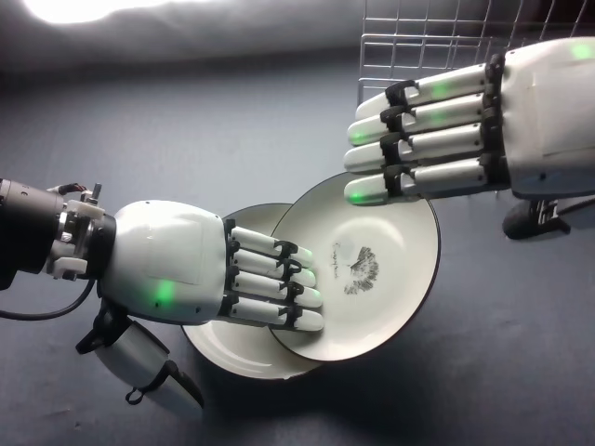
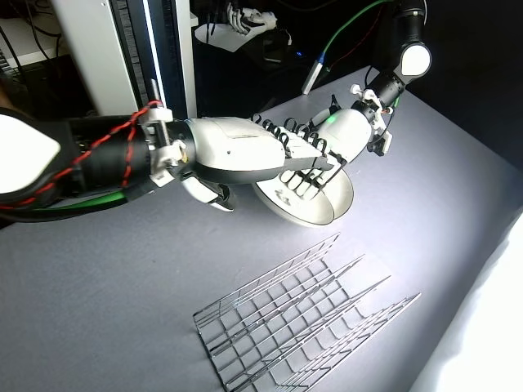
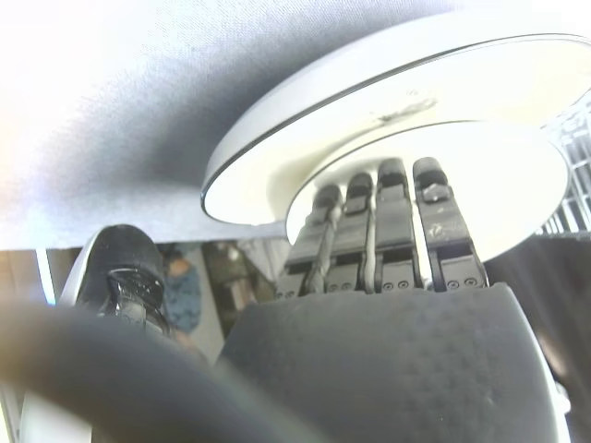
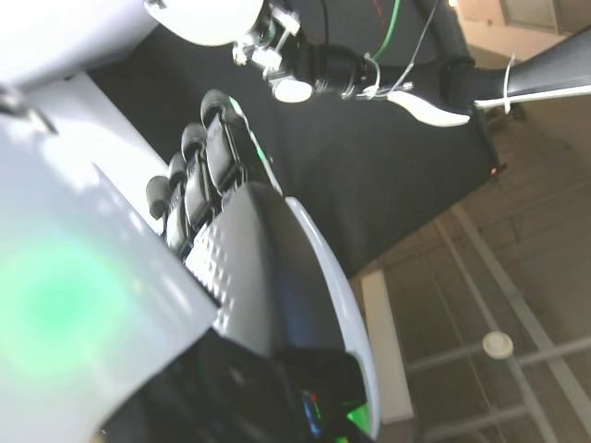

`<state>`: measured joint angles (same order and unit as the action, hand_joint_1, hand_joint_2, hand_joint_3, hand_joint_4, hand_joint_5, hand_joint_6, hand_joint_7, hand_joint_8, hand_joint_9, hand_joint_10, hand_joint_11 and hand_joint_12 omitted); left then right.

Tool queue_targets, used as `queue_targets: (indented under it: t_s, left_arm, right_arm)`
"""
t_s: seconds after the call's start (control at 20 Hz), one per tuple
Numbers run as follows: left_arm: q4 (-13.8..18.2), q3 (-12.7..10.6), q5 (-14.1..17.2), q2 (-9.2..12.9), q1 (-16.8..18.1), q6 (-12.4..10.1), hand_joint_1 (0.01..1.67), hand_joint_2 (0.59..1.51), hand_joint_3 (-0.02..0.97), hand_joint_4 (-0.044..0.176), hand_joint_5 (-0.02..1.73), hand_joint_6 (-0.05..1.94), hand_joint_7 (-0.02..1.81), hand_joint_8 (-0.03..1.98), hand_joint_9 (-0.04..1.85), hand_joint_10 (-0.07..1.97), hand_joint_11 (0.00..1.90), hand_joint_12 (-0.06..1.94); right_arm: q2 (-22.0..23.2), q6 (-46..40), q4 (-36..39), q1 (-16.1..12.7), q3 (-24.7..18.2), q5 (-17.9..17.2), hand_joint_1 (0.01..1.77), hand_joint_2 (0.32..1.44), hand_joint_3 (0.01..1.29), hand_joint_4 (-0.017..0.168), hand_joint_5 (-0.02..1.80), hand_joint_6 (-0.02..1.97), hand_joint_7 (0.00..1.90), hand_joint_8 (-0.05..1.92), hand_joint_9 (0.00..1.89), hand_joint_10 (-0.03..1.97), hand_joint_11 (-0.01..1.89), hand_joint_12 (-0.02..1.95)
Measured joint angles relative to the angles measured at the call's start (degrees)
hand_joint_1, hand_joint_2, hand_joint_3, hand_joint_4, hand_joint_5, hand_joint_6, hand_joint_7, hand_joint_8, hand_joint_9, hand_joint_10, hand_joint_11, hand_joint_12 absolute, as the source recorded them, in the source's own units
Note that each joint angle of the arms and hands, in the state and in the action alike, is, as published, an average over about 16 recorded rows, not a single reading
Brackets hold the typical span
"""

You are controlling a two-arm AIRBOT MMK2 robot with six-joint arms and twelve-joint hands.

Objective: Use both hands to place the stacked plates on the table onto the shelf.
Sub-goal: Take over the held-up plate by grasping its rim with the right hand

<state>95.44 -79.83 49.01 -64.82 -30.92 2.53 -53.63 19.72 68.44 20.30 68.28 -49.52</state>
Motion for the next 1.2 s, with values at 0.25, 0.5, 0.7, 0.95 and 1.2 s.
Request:
queue_targets:
  t_s: [0.25,0.5,0.7,0.95,1.2]
  left_arm:
    - [0.0,-0.2,0.0,-0.2,0.1,0.0,0.01,1.158,0.010,-0.009,-0.01,-0.03,0.00,-0.03,0.02,0.01,0.01,0.01]
    - [0.1,-0.3,-0.1,-0.4,0.3,0.0,0.01,1.158,0.010,-0.009,-0.01,-0.03,0.00,-0.03,0.02,0.01,0.01,0.01]
    - [0.1,-0.4,-0.1,-0.5,0.4,0.0,0.01,1.158,0.010,-0.009,-0.01,-0.03,0.00,-0.03,0.02,0.01,0.01,0.01]
    - [0.2,-0.5,-0.1,-0.6,0.5,0.0,0.01,1.159,0.010,-0.009,-0.01,-0.03,0.00,-0.03,0.02,0.01,0.01,0.01]
    - [0.2,-0.6,0.0,-0.7,0.6,0.0,0.01,1.159,0.010,-0.009,-0.01,-0.03,0.00,-0.03,0.02,0.01,0.01,0.01]
  right_arm:
    - [-1.4,0.0,0.2,2.3,-0.3,1.0,1.19,0.88,0.01,0.005,0.11,0.03,0.04,0.02,0.03,0.01,0.02,0.38]
    - [-3.8,0.1,0.0,4.2,0.4,2.7,1.19,0.89,0.01,0.005,0.20,0.03,0.10,0.02,0.07,0.01,0.02,0.50]
    - [-6.4,0.2,-0.1,5.0,1.7,4.2,1.18,0.91,0.01,0.005,0.27,0.03,0.17,0.02,0.12,0.01,0.02,0.62]
    - [-9.9,0.5,-0.3,5.1,3.9,5.9,1.18,0.93,0.01,0.005,0.38,0.03,0.28,0.02,0.21,0.01,0.02,0.79]
    - [-12.2,0.9,-0.6,5.1,5.4,7.2,1.19,0.95,0.01,0.004,0.50,0.02,0.44,0.02,0.36,0.02,0.05,0.98]
